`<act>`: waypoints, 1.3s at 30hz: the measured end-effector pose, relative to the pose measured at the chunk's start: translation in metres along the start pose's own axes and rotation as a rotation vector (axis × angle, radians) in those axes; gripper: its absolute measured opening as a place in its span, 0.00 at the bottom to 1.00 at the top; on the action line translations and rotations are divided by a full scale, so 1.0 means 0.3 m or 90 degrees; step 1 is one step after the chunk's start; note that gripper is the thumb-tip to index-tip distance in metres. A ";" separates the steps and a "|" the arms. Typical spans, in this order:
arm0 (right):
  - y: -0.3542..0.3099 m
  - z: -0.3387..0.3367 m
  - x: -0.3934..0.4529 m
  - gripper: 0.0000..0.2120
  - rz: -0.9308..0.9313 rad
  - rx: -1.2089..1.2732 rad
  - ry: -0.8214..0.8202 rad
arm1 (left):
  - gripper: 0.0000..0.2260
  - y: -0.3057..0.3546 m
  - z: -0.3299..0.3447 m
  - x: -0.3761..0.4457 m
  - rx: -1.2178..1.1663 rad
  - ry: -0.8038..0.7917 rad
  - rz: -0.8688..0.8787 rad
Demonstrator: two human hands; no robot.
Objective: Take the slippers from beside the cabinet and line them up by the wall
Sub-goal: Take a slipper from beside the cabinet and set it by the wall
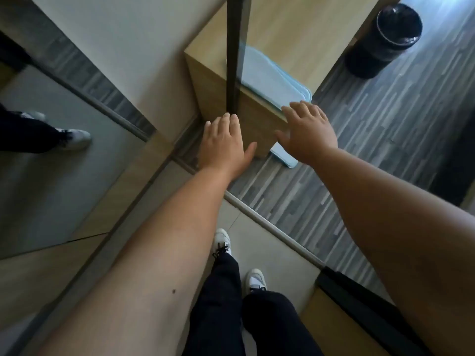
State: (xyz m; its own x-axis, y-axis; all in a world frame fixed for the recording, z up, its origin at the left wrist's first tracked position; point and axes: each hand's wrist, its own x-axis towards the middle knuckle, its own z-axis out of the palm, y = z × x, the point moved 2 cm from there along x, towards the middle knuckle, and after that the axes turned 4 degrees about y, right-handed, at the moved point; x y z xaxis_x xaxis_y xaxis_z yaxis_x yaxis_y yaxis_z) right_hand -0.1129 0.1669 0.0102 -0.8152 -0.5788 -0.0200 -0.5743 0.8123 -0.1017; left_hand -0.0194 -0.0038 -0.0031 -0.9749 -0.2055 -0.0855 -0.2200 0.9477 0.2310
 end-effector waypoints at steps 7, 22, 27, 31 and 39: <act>0.114 0.109 0.176 0.25 0.064 0.018 -0.021 | 0.31 0.044 0.119 0.231 -0.094 -0.016 -0.010; 0.326 0.351 0.600 0.20 0.168 0.191 -0.098 | 0.14 0.130 0.359 0.621 -0.518 -0.014 -0.542; 0.352 0.367 0.638 0.18 0.212 0.264 -0.141 | 0.11 0.126 0.382 0.654 -0.552 0.010 -0.580; 0.371 0.355 0.624 0.13 0.245 0.336 -0.156 | 0.09 0.120 0.364 0.646 -0.576 0.036 -0.583; 0.381 0.203 0.546 0.09 0.398 0.537 -0.121 | 0.08 0.176 0.226 0.640 -0.613 0.045 -0.562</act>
State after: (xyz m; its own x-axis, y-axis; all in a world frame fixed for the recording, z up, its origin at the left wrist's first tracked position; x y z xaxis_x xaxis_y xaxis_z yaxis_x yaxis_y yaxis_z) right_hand -0.3074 0.1606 -0.0654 -0.8801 -0.1369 -0.4546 0.2392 0.6992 -0.6737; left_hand -0.2160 0.0234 -0.0729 -0.4838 -0.7044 -0.5194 -0.6891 -0.0592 0.7222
